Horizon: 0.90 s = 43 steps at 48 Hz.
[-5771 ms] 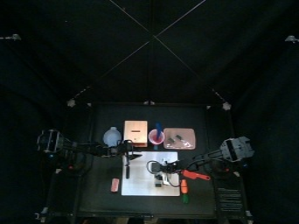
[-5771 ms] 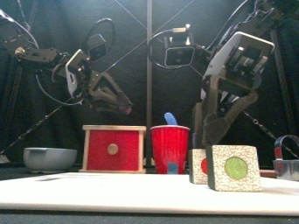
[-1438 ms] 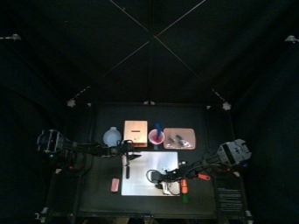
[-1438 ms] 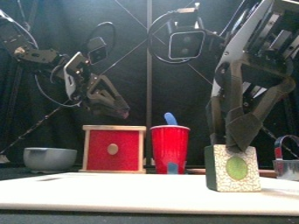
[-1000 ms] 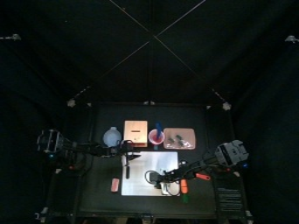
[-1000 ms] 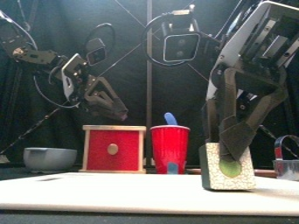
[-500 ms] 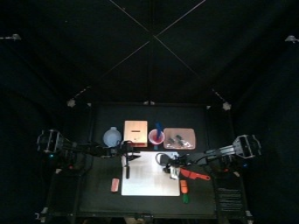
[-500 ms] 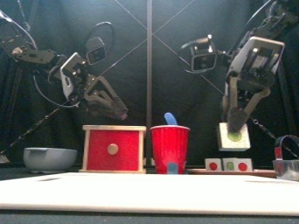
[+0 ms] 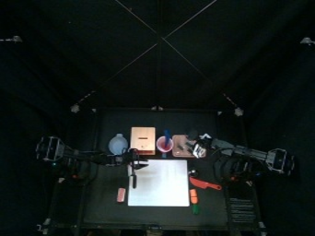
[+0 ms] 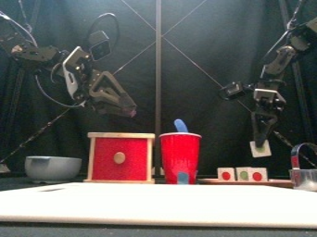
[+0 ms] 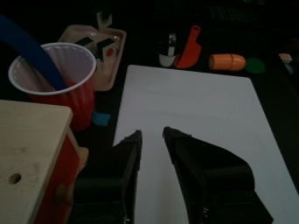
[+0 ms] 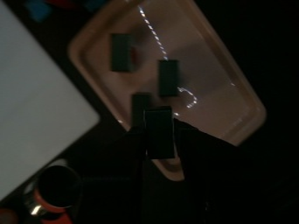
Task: Place sushi on board then cut the sushi with the knife then place the pieces on the plate
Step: Place the 4 sushi pieces on the plate
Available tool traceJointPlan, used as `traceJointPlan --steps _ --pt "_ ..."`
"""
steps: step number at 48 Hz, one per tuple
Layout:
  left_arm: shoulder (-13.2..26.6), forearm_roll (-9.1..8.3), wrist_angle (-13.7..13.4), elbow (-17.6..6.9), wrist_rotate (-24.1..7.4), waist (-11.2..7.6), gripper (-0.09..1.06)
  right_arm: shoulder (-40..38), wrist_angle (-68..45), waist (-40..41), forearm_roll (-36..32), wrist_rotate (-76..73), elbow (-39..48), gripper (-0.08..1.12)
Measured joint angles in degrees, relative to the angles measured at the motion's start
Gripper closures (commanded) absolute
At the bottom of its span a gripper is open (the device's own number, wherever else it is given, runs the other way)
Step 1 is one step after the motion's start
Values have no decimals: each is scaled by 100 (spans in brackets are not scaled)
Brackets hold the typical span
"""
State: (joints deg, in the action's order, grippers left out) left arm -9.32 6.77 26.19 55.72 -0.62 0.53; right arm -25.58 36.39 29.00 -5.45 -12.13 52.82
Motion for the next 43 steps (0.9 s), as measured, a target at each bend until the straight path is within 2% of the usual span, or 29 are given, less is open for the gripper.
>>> traceJointPlan --steps 10,26,43 --pt "0 -9 0 9 -9 -9 27 281 -229 396 -105 18 220 41" --pt "0 -53 0 0 0 -9 27 642 -914 659 -70 0 448 21" --pt "0 -53 0 9 0 0 27 378 -800 387 -281 79 26 20"
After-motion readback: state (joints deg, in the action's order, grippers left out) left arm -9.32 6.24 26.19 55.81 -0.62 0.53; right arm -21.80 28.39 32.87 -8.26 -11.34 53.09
